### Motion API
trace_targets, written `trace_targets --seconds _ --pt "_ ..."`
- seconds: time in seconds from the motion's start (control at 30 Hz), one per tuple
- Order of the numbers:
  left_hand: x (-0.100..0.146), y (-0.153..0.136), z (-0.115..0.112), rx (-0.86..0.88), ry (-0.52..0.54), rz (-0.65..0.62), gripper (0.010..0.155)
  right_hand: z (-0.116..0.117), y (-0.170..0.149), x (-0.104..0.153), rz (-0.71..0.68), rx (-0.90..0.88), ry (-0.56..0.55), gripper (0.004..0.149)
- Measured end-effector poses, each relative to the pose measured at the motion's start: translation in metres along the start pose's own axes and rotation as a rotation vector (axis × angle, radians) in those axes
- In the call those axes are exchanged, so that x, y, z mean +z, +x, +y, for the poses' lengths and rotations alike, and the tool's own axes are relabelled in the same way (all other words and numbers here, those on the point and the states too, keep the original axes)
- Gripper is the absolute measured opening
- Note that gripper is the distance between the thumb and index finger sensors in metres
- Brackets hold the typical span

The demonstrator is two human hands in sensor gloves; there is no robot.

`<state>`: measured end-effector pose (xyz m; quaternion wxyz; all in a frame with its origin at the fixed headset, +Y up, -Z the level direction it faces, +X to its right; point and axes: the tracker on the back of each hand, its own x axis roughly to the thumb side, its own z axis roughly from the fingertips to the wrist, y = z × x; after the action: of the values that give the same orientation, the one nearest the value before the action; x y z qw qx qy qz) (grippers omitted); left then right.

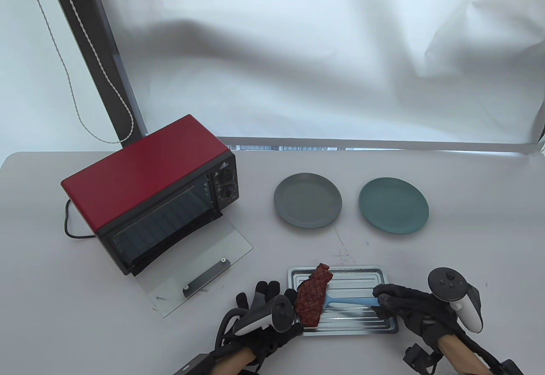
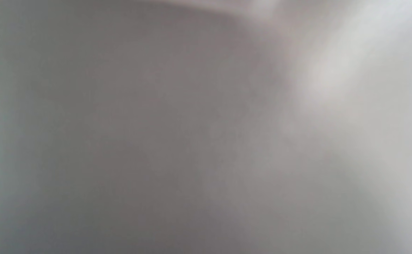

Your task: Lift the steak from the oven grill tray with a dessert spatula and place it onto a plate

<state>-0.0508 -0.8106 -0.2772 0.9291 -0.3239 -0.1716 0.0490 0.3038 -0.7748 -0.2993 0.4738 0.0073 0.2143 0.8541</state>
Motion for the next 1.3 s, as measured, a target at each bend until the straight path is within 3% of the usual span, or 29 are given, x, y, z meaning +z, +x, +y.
trace_targets --seconds 0.27,0.67,0.97,1.3 --pt "0.0 0.0 0.002 -0.024 0.019 0.004 0.079 -0.004 -0.015 -0.004 0.1 -0.255 0.026 0.043" --pt "0.002 0.004 0.004 -0.047 0.074 0.005 0.077 -0.026 -0.023 -0.003 0.081 -0.404 0.034 0.042" --pt "0.024 0.015 0.029 -0.162 0.311 0.022 0.075 -0.039 -0.013 0.01 -0.051 -0.606 0.045 0.041" --pt "0.068 0.014 0.059 -0.208 0.557 0.062 0.074 -0.048 0.0 0.023 -0.119 -0.699 0.03 0.041"
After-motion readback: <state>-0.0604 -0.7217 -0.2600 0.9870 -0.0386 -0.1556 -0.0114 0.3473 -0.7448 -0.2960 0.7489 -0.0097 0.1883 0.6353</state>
